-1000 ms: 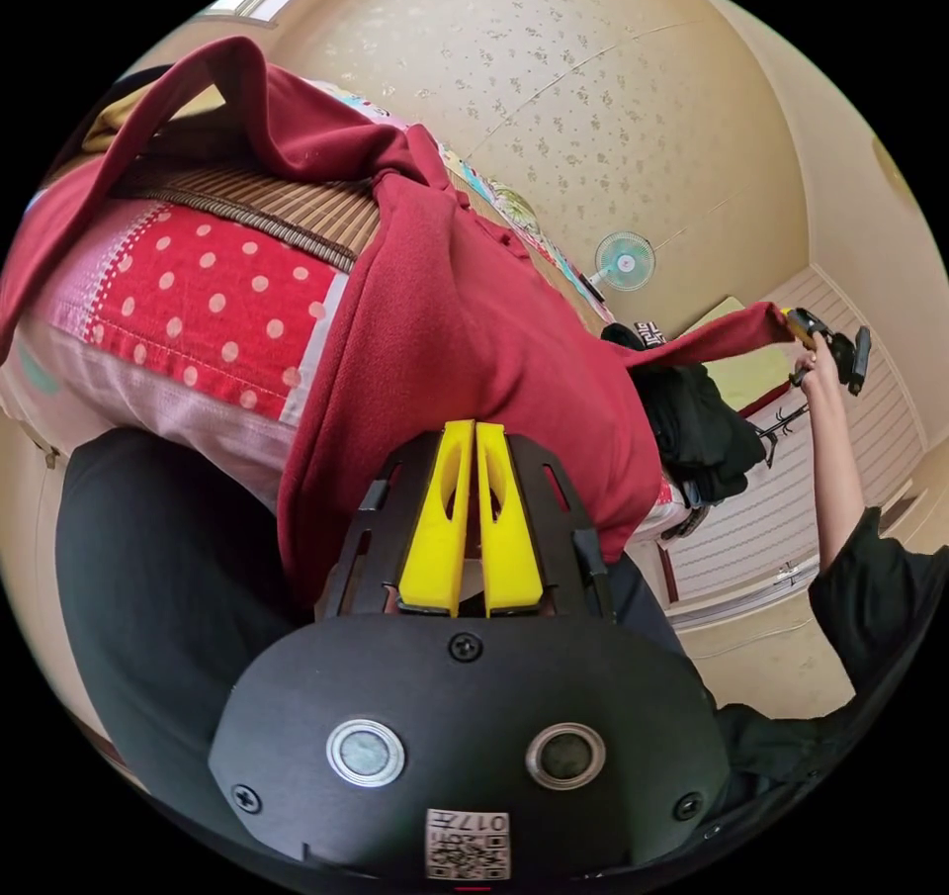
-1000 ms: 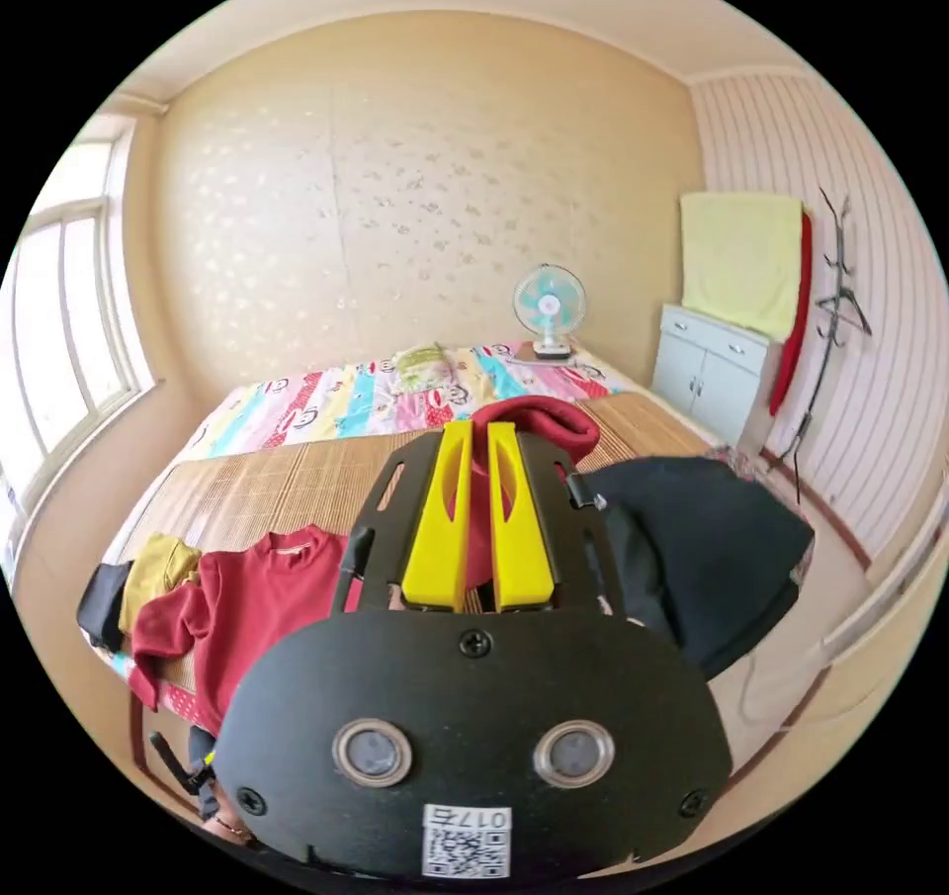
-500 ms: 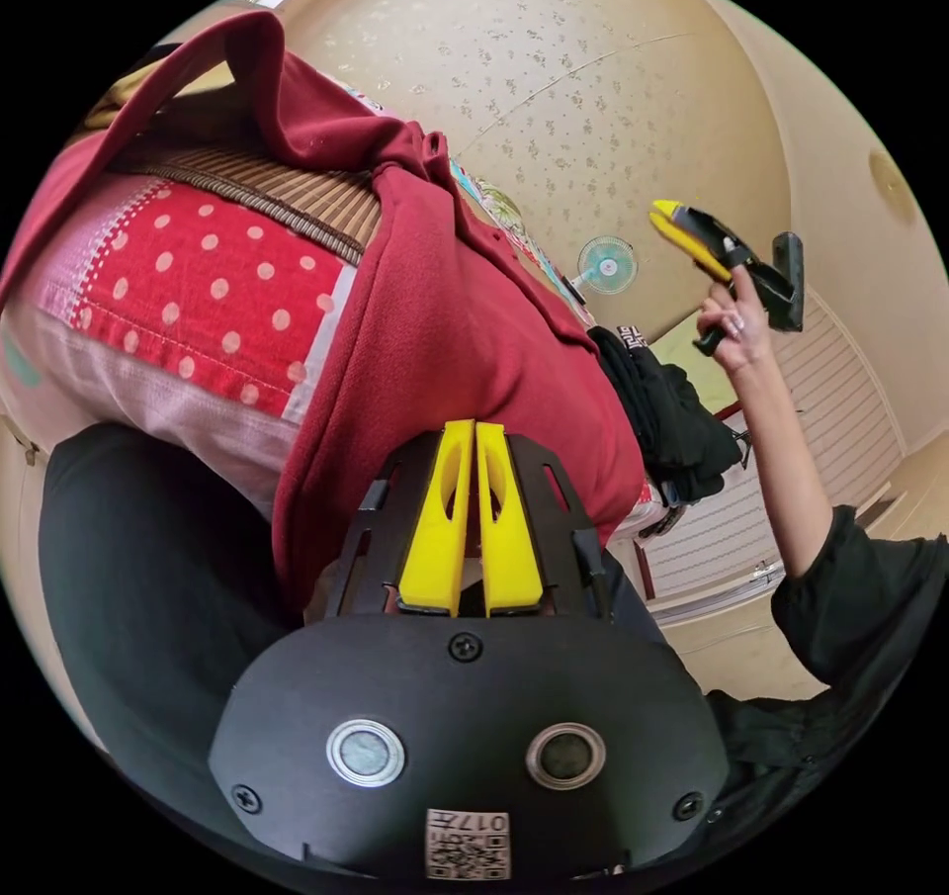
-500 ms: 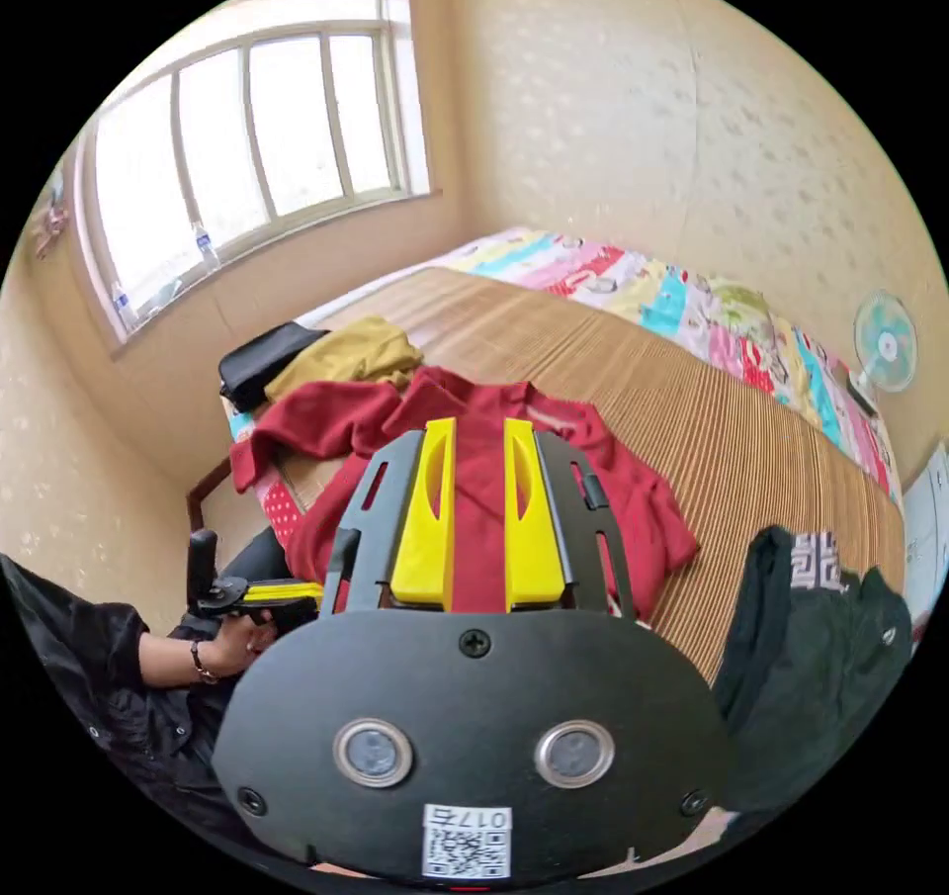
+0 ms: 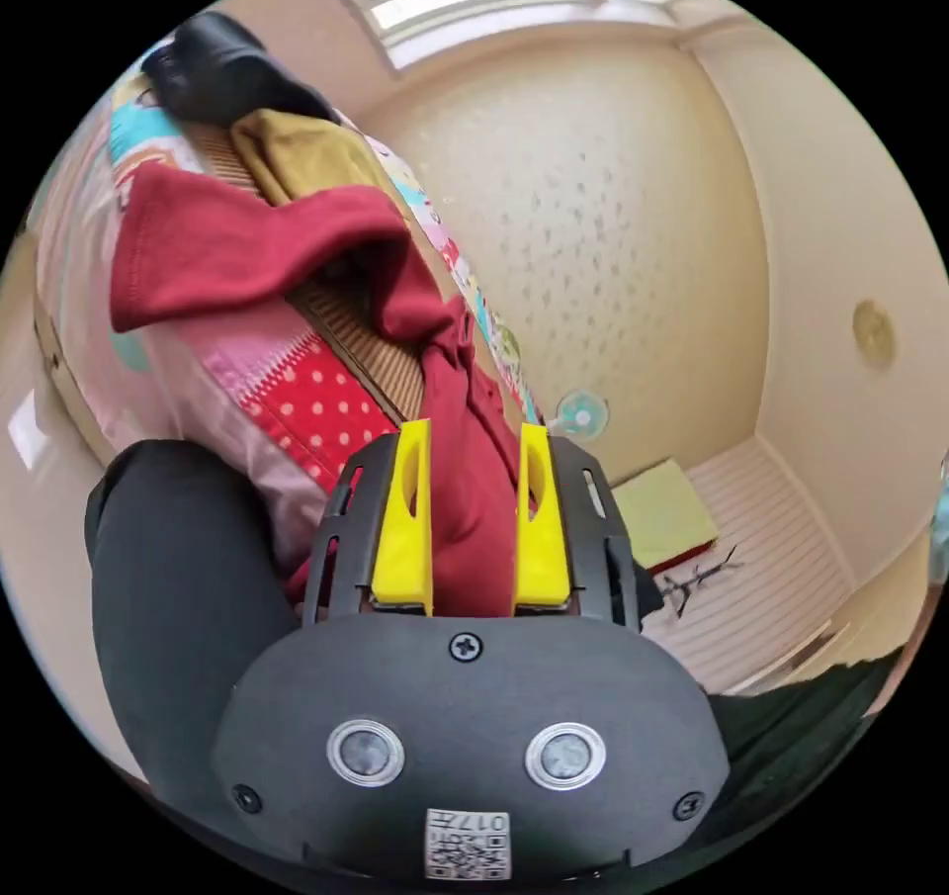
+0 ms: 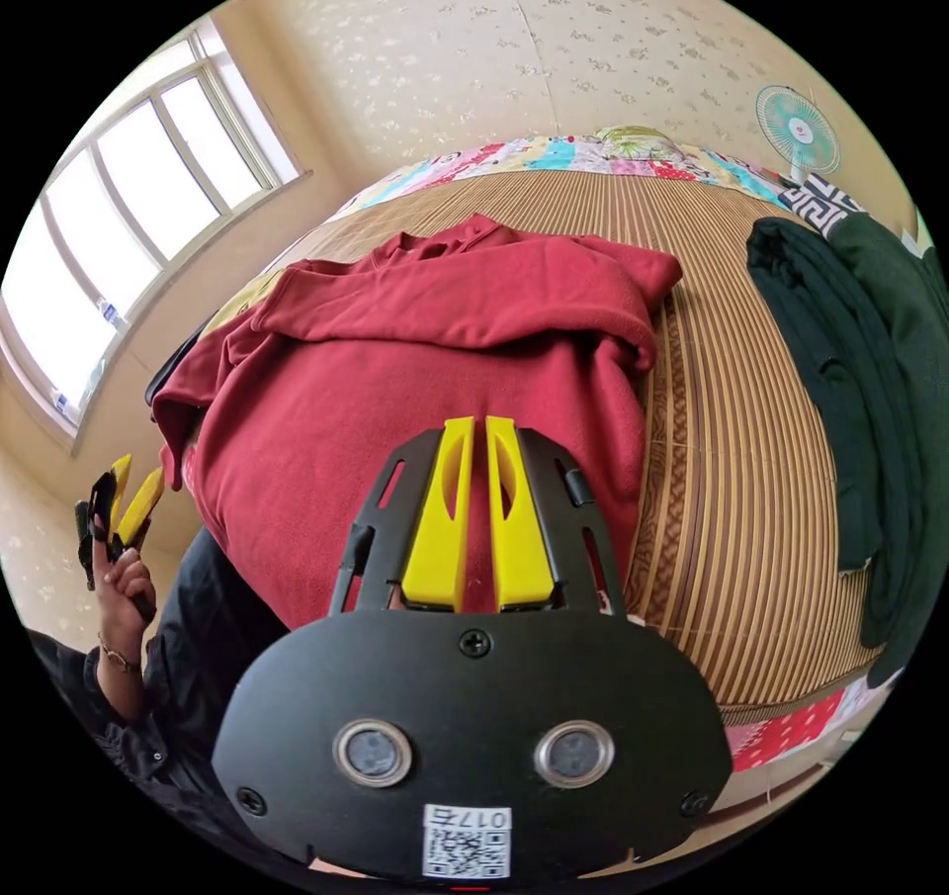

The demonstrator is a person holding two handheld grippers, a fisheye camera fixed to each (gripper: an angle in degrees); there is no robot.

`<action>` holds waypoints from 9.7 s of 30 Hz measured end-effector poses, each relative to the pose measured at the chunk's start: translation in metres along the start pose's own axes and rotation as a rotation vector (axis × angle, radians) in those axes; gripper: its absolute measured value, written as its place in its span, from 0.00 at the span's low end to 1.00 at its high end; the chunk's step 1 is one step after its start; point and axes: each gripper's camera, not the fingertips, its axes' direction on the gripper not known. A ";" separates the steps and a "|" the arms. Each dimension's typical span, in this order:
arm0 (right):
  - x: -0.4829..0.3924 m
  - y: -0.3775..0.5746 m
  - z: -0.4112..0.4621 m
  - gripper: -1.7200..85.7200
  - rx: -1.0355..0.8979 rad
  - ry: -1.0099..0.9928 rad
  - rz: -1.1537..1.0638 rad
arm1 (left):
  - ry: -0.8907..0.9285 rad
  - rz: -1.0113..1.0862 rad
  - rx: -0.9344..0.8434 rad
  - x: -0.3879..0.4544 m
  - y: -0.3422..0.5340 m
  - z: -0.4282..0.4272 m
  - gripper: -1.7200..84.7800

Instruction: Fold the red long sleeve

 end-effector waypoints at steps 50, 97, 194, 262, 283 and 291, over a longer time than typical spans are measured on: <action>0.103 0.039 0.033 0.04 -0.099 0.105 0.055 | -0.715 0.503 -0.577 0.102 0.249 0.588 0.02; 0.073 0.073 -0.026 0.07 0.060 0.176 0.079 | -0.923 0.786 -0.336 0.142 0.320 0.677 0.02; 0.055 -0.096 -0.148 0.18 -0.035 0.118 0.095 | -0.057 0.132 -0.353 0.098 0.180 0.239 0.10; 0.060 -0.164 0.030 0.11 -0.240 -1.255 0.018 | 0.010 0.057 -0.341 -0.016 0.179 0.218 0.18; -0.218 -0.161 0.079 0.28 -0.742 -0.071 -0.471 | -0.141 0.413 -0.406 0.063 0.199 0.263 0.11; -0.241 -0.134 0.045 0.12 -0.611 0.268 -0.666 | -0.063 0.506 -0.416 0.069 0.209 0.263 0.16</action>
